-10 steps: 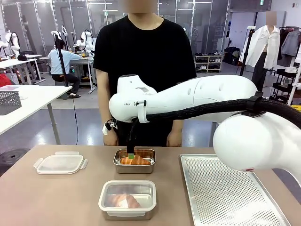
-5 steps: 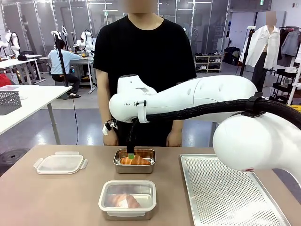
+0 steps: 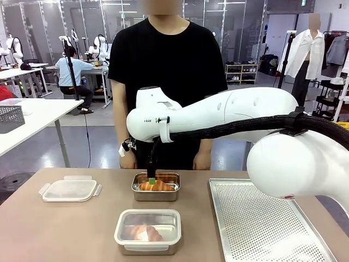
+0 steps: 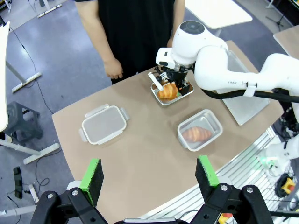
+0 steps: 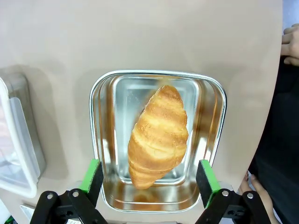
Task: Place the bread into the airtight container.
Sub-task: Pick up a Butter Roll and place it into an empty Airtight Container.
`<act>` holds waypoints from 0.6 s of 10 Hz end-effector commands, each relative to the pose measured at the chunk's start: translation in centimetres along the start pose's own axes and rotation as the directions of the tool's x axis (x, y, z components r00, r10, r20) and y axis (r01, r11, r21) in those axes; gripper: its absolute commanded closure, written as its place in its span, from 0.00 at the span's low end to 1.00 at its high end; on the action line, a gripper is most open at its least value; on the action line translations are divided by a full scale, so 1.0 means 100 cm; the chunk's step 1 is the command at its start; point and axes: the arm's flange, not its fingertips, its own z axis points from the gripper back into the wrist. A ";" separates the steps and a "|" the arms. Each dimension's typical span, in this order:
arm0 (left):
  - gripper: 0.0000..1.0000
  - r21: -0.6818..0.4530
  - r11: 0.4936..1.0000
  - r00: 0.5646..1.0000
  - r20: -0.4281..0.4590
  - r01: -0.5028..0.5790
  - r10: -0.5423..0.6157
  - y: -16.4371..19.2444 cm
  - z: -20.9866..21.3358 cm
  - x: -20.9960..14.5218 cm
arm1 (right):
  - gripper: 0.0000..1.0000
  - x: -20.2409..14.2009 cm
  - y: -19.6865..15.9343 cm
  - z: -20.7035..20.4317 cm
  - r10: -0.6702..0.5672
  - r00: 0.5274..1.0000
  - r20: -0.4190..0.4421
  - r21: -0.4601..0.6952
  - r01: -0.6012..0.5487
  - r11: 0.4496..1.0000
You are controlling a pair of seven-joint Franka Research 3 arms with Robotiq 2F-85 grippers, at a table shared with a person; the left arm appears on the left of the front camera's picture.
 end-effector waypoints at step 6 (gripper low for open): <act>0.00 -0.003 1.000 1.000 0.002 -0.002 0.002 -0.001 0.001 0.000 | 0.00 -0.029 0.005 0.052 -0.055 0.998 0.015 0.001 0.055 0.998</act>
